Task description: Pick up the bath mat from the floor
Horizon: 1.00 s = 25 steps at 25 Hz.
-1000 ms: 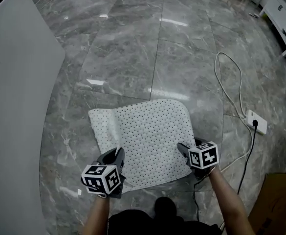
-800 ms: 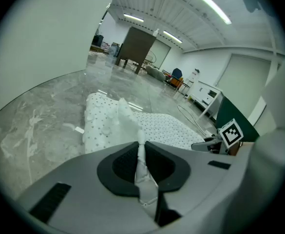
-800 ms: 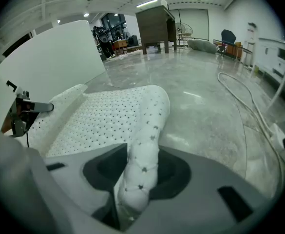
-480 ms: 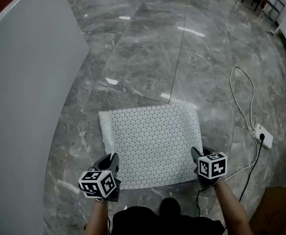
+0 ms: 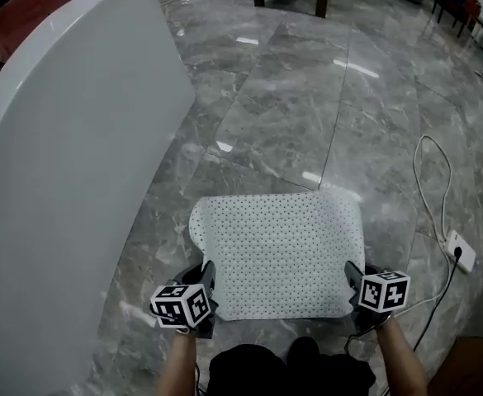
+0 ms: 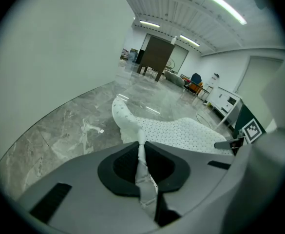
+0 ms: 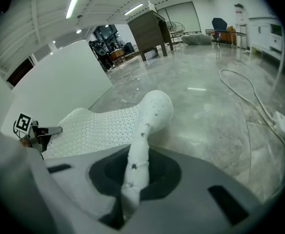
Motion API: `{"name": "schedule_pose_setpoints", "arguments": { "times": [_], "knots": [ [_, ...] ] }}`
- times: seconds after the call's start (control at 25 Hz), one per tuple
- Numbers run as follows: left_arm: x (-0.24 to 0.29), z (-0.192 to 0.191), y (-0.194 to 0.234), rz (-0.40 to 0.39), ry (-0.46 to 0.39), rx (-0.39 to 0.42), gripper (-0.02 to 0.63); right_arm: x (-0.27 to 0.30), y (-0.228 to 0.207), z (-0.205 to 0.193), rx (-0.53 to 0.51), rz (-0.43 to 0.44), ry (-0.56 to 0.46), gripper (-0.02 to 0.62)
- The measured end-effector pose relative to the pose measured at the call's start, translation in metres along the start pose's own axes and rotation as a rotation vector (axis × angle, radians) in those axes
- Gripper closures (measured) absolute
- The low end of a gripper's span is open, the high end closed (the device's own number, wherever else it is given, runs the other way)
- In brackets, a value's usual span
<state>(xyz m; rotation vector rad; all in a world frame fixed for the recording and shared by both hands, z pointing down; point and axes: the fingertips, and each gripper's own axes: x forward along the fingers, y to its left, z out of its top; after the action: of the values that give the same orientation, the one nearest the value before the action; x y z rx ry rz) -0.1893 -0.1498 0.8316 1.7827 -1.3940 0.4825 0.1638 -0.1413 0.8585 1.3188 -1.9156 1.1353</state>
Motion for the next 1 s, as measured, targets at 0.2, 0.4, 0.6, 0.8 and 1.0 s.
{"name": "schedule_pose_setpoints", "arguments": {
  "times": [0.2,0.4,0.6,0.8,1.0],
  "knots": [
    [-0.034,0.033,-0.018,0.022,-0.023,-0.029,0.592,-0.023,0.033,0.027,0.032,0.016,0.001,0.572],
    [-0.082,0.053,-0.055,0.024,0.02,-0.053,0.594,-0.069,0.072,0.045,0.018,0.016,0.056,0.572],
    [-0.136,0.081,-0.093,0.026,0.054,-0.06,0.594,-0.129,0.106,0.071,0.014,0.029,0.089,0.573],
    [-0.21,0.122,-0.123,0.031,0.066,-0.079,0.594,-0.206,0.146,0.098,0.036,0.043,0.114,0.573],
    [-0.281,0.174,-0.151,0.048,0.046,-0.094,0.592,-0.277,0.182,0.137,0.048,0.061,0.105,0.573]
  ]
}}
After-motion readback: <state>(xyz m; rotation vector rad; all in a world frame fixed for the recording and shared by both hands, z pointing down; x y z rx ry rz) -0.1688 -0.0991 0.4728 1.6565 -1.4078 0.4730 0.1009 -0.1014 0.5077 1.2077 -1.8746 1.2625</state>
